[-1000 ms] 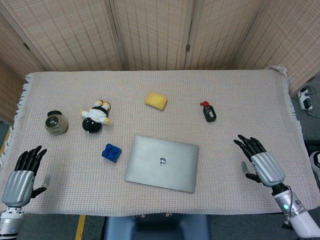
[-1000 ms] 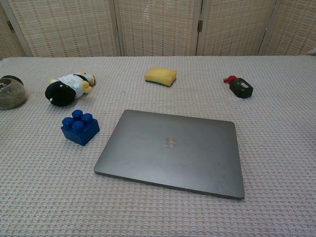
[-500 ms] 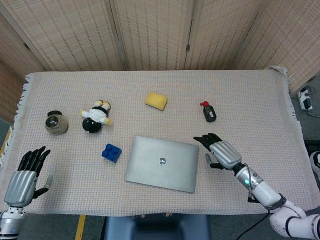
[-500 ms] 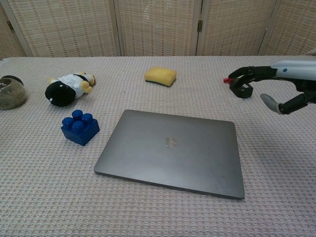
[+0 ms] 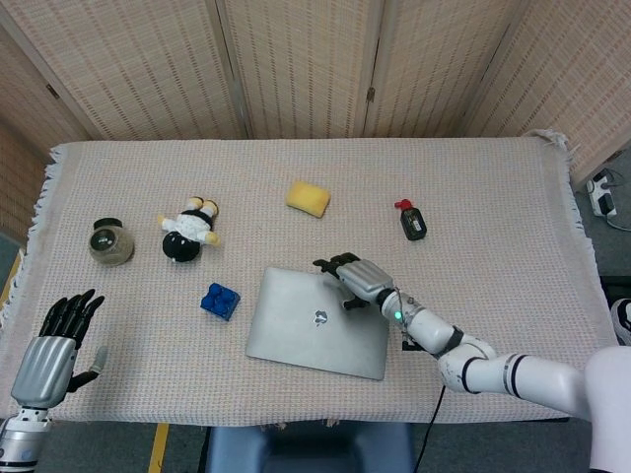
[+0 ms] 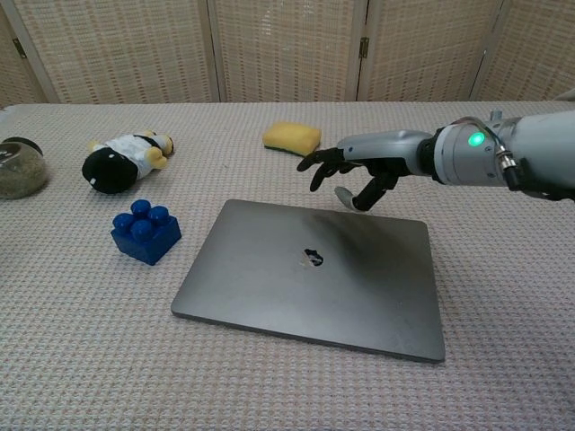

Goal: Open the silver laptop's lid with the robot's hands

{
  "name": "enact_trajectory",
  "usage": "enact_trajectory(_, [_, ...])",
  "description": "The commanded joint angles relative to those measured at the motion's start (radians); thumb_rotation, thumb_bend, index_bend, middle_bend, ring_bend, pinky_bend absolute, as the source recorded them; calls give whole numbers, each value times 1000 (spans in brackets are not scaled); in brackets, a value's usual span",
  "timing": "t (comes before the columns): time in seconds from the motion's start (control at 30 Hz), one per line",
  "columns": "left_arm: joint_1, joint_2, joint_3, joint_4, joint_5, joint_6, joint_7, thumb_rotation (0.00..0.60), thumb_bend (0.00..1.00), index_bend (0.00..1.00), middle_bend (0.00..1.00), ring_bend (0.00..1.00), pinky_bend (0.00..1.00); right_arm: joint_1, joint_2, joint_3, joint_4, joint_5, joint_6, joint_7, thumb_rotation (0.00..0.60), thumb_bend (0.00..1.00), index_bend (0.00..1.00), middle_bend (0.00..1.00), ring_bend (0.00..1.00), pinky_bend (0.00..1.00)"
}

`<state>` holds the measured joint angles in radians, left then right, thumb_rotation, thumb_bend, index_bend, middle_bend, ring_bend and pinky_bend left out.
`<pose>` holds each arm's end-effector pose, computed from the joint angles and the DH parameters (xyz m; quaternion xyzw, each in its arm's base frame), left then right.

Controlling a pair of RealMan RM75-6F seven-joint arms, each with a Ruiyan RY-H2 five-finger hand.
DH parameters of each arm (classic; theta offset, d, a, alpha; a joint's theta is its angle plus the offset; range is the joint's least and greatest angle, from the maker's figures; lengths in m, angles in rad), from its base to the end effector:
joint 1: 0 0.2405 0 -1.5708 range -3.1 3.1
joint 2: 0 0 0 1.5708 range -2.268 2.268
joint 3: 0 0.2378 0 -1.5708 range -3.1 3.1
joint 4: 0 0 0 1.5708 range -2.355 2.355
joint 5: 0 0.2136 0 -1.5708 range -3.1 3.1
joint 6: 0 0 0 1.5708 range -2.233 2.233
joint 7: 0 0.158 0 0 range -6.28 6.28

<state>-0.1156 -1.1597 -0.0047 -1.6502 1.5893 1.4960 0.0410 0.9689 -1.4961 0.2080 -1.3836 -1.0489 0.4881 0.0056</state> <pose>-0.2681 0.1908 0.1221 -0.6268 -0.3785 -0.4143 0.5406 -0.0957 -0.3743 -0.0528 0.7816 -0.4844 0.2971 0.2573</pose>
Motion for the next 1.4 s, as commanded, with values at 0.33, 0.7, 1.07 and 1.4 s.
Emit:
enact_trajectory(0.33, [3,0,4,19,-4,-4,-30,600,523,56,68,0,0,144,-174,-42,206,180,-42,-118,600,763,0,174,63,0])
enact_trajectory(0.7, [0,-6,4,26,-10,-14,-32,600,523,56,68,0,0,164,-180,-44,169,162,-32,-114,600,763,0,172,61,0])
enact_trajectory(1.07, [2,-7,8,24,-13,-18,-30,600,523,56,68,0,0,164,-149,-45,41,69,-15,-98,600,763,0,171,57,0])
enact_trajectory(1.4, [0,-7,6,32,-9,-17,-42,600,523,56,68,0,0,15,-8,-123,-170,-157,199,-85,600,713,0,66,69,0])
